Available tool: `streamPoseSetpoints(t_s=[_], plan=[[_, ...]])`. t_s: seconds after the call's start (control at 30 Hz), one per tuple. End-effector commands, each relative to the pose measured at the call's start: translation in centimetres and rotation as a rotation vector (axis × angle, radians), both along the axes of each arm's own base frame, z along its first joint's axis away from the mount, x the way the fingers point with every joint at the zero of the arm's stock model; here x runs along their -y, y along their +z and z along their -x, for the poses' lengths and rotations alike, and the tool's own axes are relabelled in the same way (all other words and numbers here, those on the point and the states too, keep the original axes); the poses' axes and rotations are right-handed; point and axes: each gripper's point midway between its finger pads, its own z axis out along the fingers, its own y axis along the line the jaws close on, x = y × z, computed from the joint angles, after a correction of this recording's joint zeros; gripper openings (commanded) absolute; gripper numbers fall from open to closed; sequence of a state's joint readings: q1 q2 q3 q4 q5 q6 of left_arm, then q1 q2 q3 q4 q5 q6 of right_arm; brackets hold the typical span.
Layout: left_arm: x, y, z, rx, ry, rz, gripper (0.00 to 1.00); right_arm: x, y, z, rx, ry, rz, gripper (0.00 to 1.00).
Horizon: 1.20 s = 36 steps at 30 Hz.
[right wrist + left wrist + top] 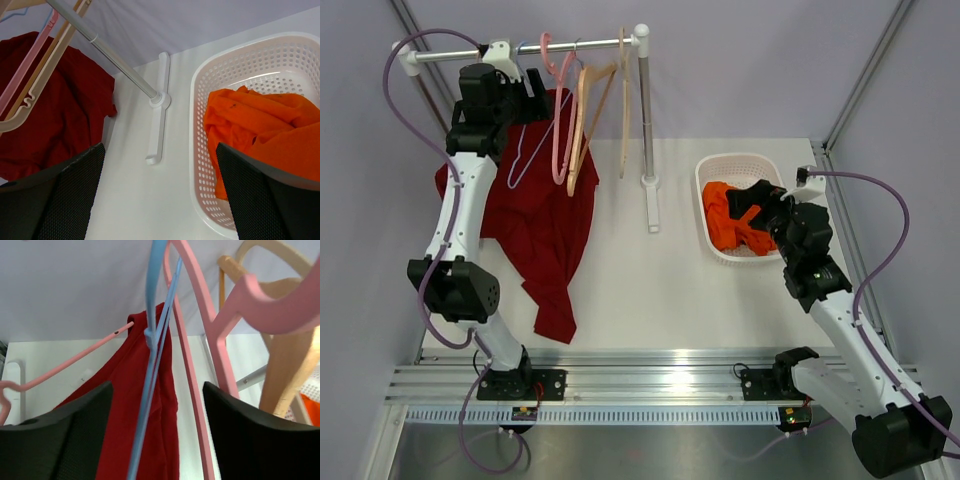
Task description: Remove the t-shirt from the hanger
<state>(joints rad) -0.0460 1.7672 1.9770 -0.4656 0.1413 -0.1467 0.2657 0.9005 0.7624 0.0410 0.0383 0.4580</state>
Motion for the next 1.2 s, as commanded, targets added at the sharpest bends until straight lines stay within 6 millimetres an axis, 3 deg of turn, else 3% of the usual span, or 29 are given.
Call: streamPoseSetpoints(t_s=[0.0,0.1,0.3,0.43,0.57,0.67,0.77,0.97,1.1,1.17], plan=[[-0.2,6.2,2.8,0.155,0.006,-0.005,0.8,-0.3,2.1,0.6,0.068,0.022,-0.035,0.99],[0.2,7.5,4.7,0.18,-0.02,0.006,0.87,-0.3,2.2,0.8,0.072,0.023,-0.036,0.99],[-0.4,9.9,9.4,0.243,-0.01,-0.018,0.89,-0.4,2.3,0.8,0.076,0.031,-0.047,1.0],[-3.1,7.1,10.6,0.194,0.108,-0.063,0.86,-0.9,2.4,1.0,0.076,0.056,-0.055,0.99],[-8.2,5.6,11.0,0.161,0.278,-0.075,0.79,-1.0,2.6,1.3,0.084,0.07,-0.061,0.99],[-9.9,5.3,10.3,0.149,0.308,-0.111,0.75,-1.1,2.5,1.2,0.082,0.075,-0.062,0.99],[-10.4,5.3,8.9,0.143,0.291,-0.141,0.75,-1.6,2.3,1.2,0.076,0.092,-0.071,0.99],[-8.7,5.6,5.7,0.136,0.145,-0.142,0.71,-1.8,1.9,0.9,0.063,0.104,-0.07,0.99],[-8.9,4.3,3.6,0.097,0.135,-0.138,0.59,-2.0,1.9,0.8,0.06,0.11,-0.071,0.99],[-9.1,3.5,2.6,0.082,0.135,-0.137,0.59,-2.0,1.9,0.8,0.059,0.112,-0.071,0.99]])
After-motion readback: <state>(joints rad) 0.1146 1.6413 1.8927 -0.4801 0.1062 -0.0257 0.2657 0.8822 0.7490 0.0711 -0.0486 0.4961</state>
